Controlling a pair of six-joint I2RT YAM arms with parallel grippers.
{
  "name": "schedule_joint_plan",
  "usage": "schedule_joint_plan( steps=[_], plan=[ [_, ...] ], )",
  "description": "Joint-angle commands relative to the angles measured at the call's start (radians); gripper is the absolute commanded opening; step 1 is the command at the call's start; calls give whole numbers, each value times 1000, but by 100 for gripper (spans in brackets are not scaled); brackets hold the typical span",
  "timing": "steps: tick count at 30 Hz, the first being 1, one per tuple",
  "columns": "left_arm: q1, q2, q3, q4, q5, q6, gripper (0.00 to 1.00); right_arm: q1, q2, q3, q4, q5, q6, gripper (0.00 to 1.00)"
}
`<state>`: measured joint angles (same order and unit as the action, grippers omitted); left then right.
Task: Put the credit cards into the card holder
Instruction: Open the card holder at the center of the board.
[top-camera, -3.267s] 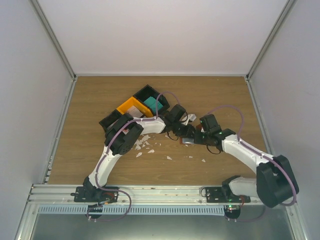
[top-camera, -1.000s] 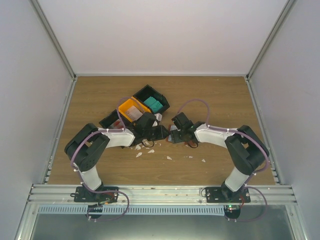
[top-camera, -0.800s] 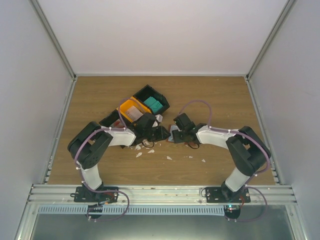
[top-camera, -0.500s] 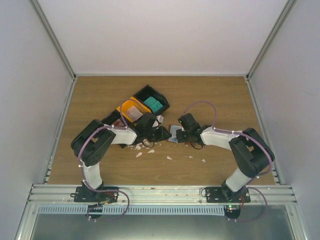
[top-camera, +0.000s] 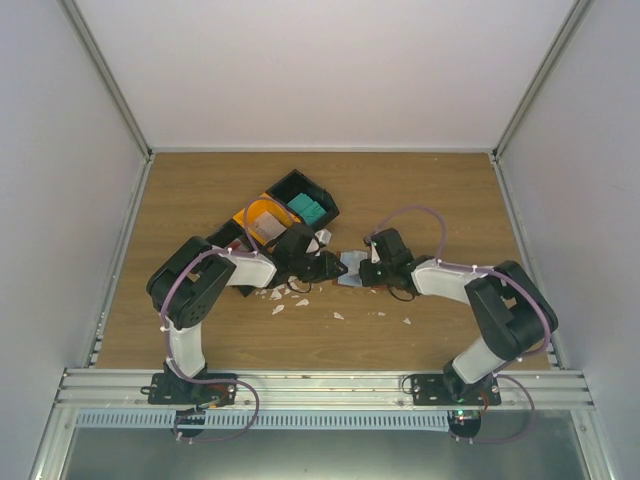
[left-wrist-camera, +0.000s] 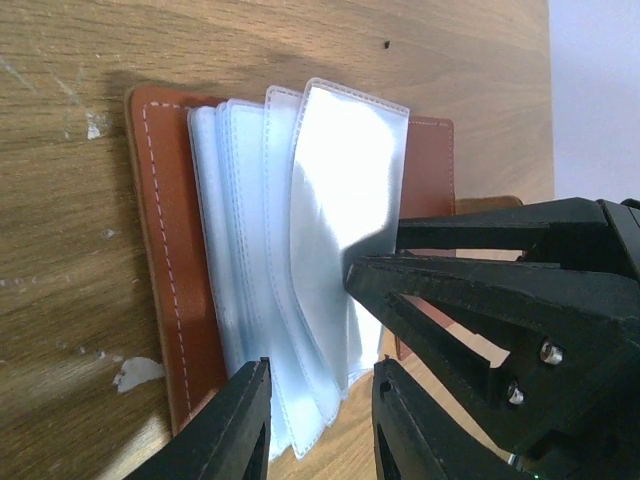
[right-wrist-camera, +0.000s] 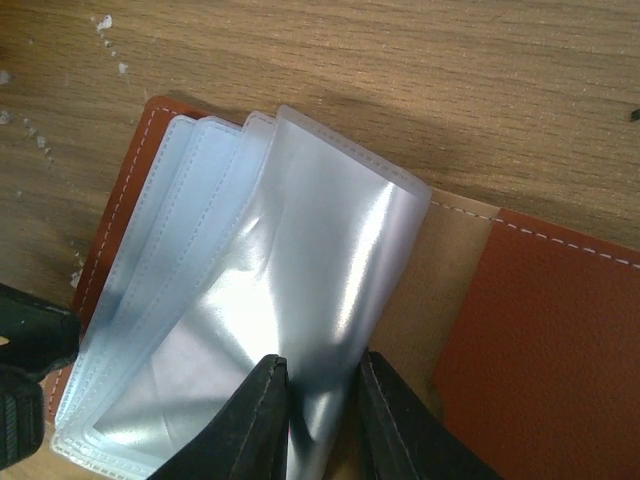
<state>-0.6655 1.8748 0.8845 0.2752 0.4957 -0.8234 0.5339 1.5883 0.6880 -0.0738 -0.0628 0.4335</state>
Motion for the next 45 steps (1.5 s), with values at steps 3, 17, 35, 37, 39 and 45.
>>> schedule_joint_plan(
  steps=[3, 17, 35, 37, 39, 45],
  plan=[
    [6, -22, 27, 49, -23, 13, 33, -31, -16, -73, -16, -75, -20, 19],
    [6, 65, 87, 66, 80, 1, 33, -55, -36, -131, 71, -162, -1, 17],
    [4, 97, 126, -137, -11, -15, 39, -55, -43, -138, 99, -161, 20, 19],
    [4, 91, 117, -132, -4, -18, 40, -54, -41, -139, 102, -161, 25, 18],
    [3, 96, 119, -138, 8, -17, 40, -55, -38, -139, 104, -160, 30, 17],
    [3, 106, 131, -146, 18, -12, 40, -57, -35, -145, 112, -170, 32, 15]
  ],
)
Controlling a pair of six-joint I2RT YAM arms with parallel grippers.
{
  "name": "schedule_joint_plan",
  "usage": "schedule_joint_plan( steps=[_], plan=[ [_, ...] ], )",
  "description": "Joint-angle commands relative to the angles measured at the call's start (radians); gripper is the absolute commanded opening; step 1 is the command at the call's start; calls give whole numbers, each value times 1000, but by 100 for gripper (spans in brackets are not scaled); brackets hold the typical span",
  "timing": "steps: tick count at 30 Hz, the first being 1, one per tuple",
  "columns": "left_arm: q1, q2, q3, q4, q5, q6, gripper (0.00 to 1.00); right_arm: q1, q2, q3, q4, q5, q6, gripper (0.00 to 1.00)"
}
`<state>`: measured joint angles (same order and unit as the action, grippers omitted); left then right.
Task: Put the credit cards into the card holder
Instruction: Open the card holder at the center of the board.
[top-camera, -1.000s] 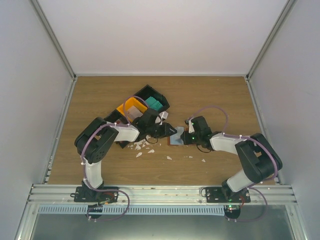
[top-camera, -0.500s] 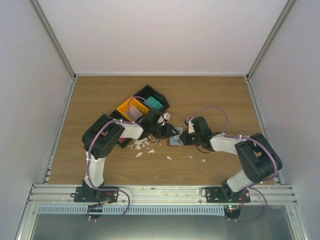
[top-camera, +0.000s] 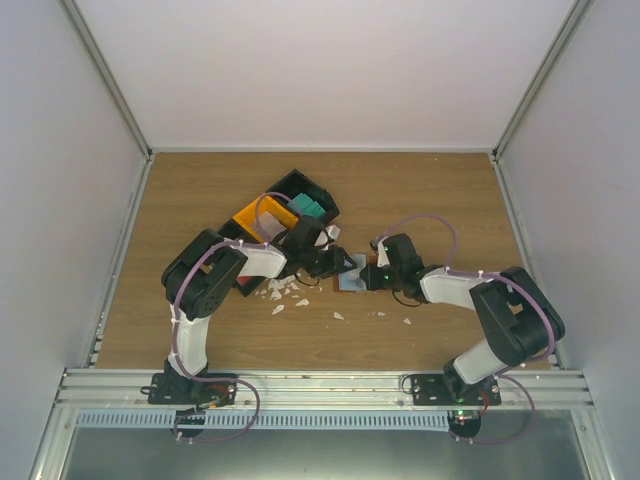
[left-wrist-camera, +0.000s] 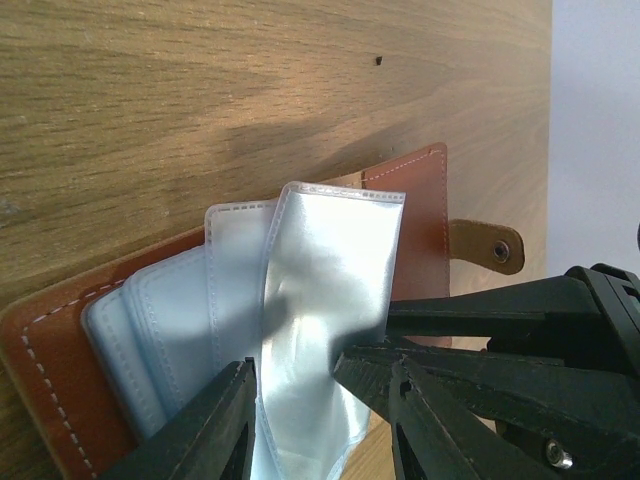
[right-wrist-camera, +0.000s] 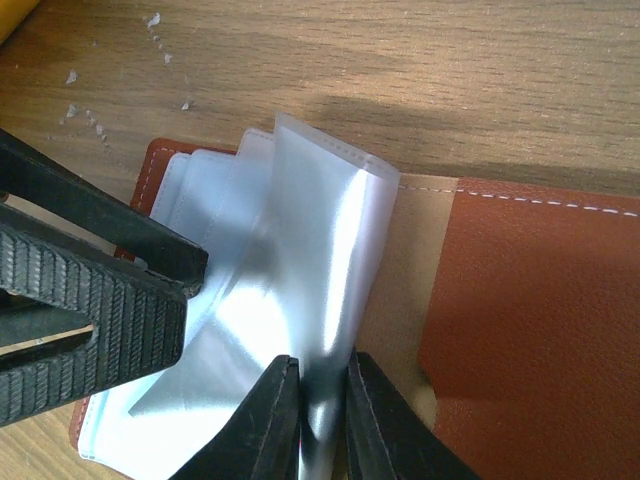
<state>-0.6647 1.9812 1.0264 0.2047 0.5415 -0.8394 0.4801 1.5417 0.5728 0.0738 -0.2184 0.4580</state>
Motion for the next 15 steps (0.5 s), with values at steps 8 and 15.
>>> schedule_joint_plan(
  steps=[8, 15],
  plan=[
    [-7, 54, 60, -193, -16, 19, 43, -18, -4, -49, 22, -126, 17, 14],
    [-7, 82, 69, -226, 0, 9, 44, -37, -4, -71, 87, -197, 49, 14]
  ],
)
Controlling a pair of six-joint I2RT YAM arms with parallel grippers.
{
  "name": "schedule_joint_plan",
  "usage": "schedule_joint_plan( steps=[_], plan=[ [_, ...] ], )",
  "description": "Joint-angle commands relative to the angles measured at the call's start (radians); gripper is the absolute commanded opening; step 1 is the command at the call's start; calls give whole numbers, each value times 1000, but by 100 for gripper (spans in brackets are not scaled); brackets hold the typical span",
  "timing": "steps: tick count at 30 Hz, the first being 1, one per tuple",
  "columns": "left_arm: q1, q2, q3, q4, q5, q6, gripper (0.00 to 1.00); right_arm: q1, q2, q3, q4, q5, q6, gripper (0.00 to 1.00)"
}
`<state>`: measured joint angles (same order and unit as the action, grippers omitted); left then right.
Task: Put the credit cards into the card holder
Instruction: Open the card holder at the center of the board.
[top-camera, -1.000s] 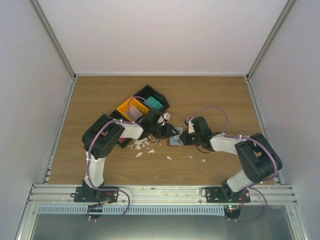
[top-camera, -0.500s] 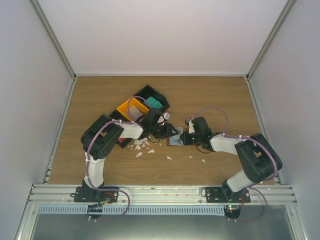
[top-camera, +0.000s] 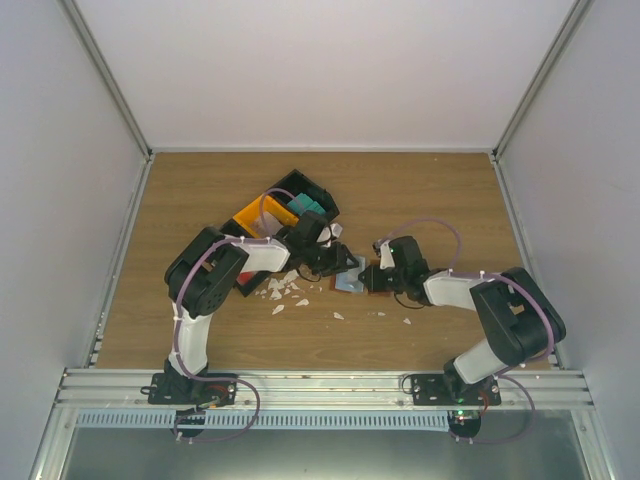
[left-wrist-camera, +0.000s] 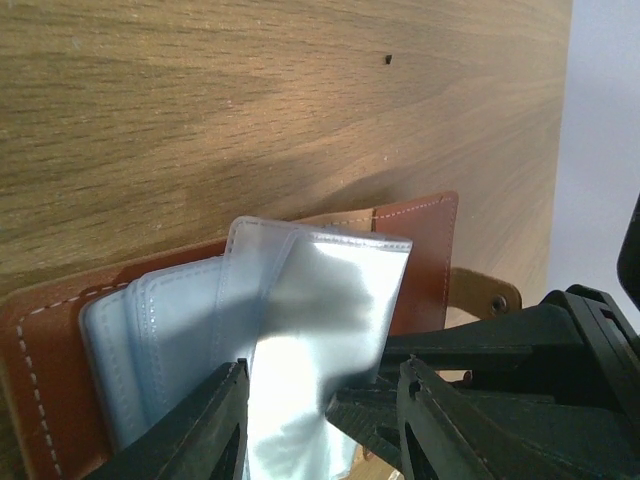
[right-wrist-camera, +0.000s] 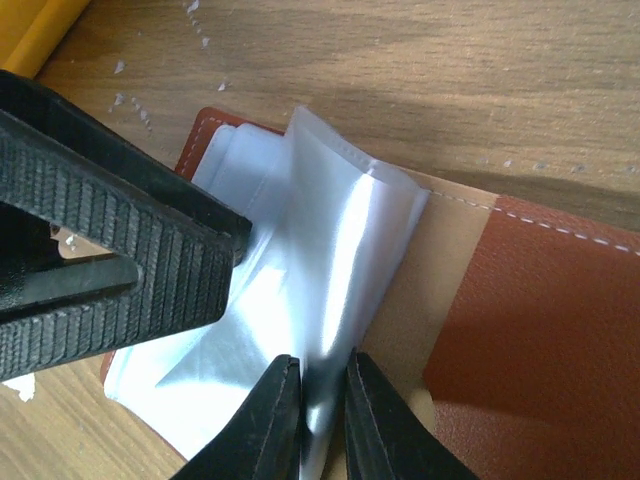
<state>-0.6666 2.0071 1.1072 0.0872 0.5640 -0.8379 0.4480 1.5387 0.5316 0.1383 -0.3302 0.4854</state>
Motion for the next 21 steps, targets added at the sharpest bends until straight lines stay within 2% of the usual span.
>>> schedule_joint_plan(
  steps=[1, 9, 12, 21],
  plan=[
    [-5, 57, -13, -105, -17, 7, 44, -7, 0, -35, 32, -90, 24, 14],
    [-7, 73, -13, -37, 85, 10, 44, -15, 20, -61, 92, -117, 39, 12],
    [-8, 78, -8, -34, 101, 21, 43, -15, 23, -60, 91, -116, 32, 14],
    [-8, 96, -10, -79, 30, 50, 41, -16, -135, -42, -50, -29, 24, 44]
  ],
)
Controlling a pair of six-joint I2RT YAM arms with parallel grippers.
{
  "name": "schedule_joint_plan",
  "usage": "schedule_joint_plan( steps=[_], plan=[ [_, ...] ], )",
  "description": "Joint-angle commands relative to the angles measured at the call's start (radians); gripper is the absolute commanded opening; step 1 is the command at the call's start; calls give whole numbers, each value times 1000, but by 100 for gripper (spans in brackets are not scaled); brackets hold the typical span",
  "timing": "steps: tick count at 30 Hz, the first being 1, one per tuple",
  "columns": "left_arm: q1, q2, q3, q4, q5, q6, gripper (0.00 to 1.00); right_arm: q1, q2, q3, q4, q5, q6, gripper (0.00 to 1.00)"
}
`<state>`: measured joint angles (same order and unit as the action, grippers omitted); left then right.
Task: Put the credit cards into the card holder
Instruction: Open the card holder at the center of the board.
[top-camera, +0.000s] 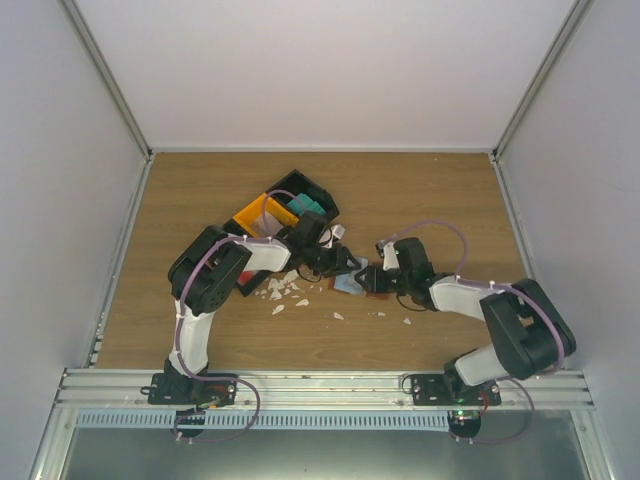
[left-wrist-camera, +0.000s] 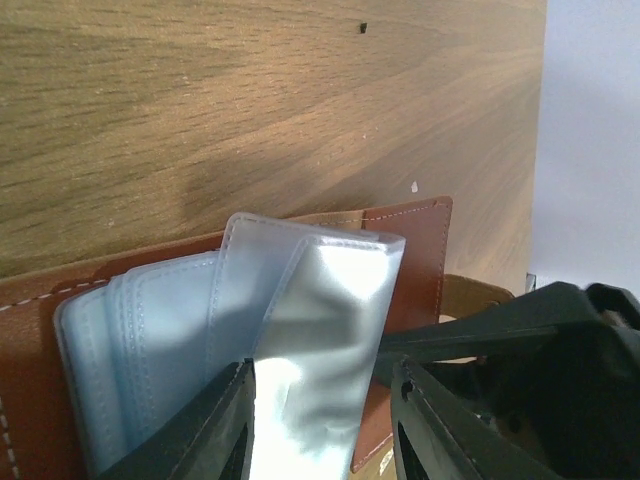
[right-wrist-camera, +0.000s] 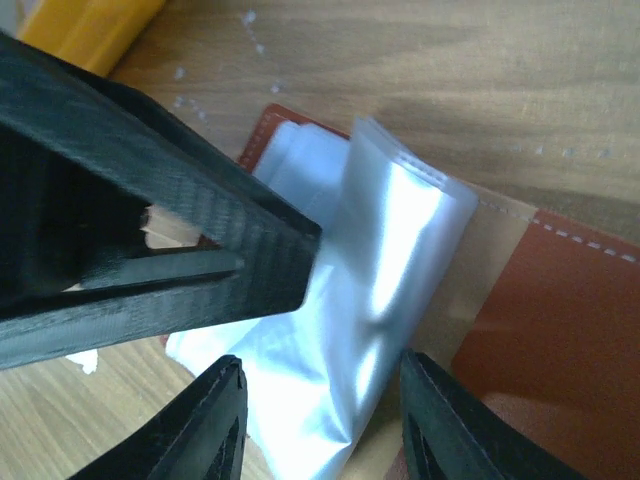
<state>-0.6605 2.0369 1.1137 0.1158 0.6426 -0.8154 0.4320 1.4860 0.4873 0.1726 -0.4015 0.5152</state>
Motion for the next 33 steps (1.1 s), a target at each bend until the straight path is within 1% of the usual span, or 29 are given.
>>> schedule_joint_plan(
  steps=[1, 4, 7, 10, 12, 15, 18, 20, 25, 29, 33],
  plan=[
    [-13, 68, -18, -108, -52, 28, 41, 0, -105, 3, -111, 56, -4, 46],
    [-14, 69, -21, -107, -56, 31, 41, 0, -180, 3, -201, 108, 8, 49],
    [-14, 68, -18, -108, -58, 37, 41, 1, -228, 15, -318, 183, 38, 49],
    [-14, 66, -16, -108, -56, 40, 41, -1, -223, 29, -432, 249, 56, 47],
    [-14, 66, -14, -108, -52, 43, 42, 1, -202, 27, -465, 272, 56, 41],
    [-14, 66, -9, -108, -41, 47, 42, 0, -158, 26, -464, 279, 47, 33],
    [-17, 69, 0, -108, -8, 56, 43, 0, -113, 34, -450, 280, 40, 30],
    [-24, 72, 14, -107, 22, 75, 44, 0, -85, 36, -429, 276, 40, 30],
    [-59, 91, 92, -202, 40, 122, 45, -1, -43, 29, -387, 254, 52, 29],
    [-83, 89, 111, -211, 10, 115, 45, 0, -33, 20, -365, 247, 62, 29],
    [-96, 76, 109, -186, 30, 114, 45, 1, -42, 10, -350, 242, 73, 30]
  ],
)
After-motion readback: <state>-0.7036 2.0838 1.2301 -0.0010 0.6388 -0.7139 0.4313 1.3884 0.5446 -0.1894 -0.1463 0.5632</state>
